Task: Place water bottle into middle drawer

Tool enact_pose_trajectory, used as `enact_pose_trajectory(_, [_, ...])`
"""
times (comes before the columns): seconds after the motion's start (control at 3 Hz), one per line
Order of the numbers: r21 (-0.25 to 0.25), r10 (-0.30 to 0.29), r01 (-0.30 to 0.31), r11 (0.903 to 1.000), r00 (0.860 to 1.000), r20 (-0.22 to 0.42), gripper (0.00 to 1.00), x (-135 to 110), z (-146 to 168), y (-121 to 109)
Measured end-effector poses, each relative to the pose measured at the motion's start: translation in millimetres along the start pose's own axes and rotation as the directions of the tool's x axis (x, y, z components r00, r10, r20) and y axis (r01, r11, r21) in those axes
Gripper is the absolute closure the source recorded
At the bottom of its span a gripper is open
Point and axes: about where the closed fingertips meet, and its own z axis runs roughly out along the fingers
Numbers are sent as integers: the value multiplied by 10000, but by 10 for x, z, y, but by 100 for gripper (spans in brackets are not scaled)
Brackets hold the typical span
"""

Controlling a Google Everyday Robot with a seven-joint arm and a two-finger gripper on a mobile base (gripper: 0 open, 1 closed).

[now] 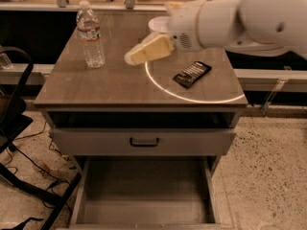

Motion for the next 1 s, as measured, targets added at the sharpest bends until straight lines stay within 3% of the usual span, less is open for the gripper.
enact_pose_trajectory(0.33, [-292, 289, -280, 9992, 9991, 325, 0, -131, 564, 81])
enact_pose_trajectory(0.67, [-938, 600, -517, 9942, 9943, 879, 0, -305, 1220, 245])
enact_pose_trajectory(1.0, [-1334, 1068, -885, 9871, 9848, 1368, 0, -346, 1597, 205])
